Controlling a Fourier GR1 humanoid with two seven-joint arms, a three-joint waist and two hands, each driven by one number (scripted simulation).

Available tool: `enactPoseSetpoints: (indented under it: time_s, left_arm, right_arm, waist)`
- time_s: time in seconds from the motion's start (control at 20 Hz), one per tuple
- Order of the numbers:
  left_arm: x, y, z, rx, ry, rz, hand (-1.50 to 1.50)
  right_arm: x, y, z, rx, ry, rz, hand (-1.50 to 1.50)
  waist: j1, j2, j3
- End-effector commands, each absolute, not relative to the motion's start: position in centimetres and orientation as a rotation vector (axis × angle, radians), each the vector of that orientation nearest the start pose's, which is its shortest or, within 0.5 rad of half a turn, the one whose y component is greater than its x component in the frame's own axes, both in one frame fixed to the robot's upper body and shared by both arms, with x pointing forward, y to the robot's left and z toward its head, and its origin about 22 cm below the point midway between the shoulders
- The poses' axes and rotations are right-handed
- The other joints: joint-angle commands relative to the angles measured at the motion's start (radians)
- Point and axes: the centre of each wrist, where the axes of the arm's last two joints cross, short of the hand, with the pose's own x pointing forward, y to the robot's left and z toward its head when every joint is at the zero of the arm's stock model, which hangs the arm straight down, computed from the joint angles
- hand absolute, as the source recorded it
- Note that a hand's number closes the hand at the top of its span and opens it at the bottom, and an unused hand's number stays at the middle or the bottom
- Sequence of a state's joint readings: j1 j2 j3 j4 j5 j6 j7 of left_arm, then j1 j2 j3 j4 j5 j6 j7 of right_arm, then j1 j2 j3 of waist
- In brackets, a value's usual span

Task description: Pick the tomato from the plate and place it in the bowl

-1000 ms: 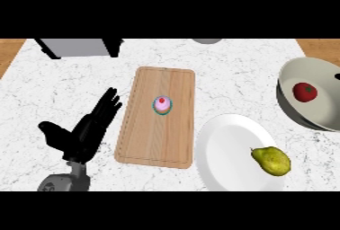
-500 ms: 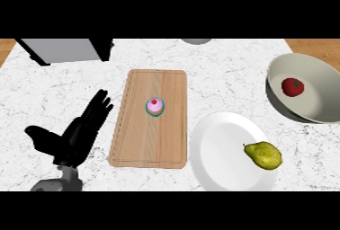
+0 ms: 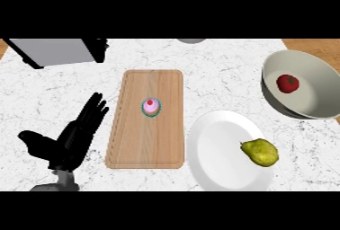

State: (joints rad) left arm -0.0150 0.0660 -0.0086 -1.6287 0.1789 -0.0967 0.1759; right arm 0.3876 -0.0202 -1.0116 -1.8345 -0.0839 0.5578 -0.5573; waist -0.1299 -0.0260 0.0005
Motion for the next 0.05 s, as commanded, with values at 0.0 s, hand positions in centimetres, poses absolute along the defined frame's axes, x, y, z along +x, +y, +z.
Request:
enactPoseSetpoints:
  time_s: [0.0]
  left_arm:
    - [24.08, 23.2, 1.77, -0.176, -1.483, -0.024, 0.0]
  right_arm:
    - [-5.2, -43.04, 3.71, -0.606, -1.872, -0.007, 1.5]
  waist:
    - [-0.006, 0.004, 0.003]
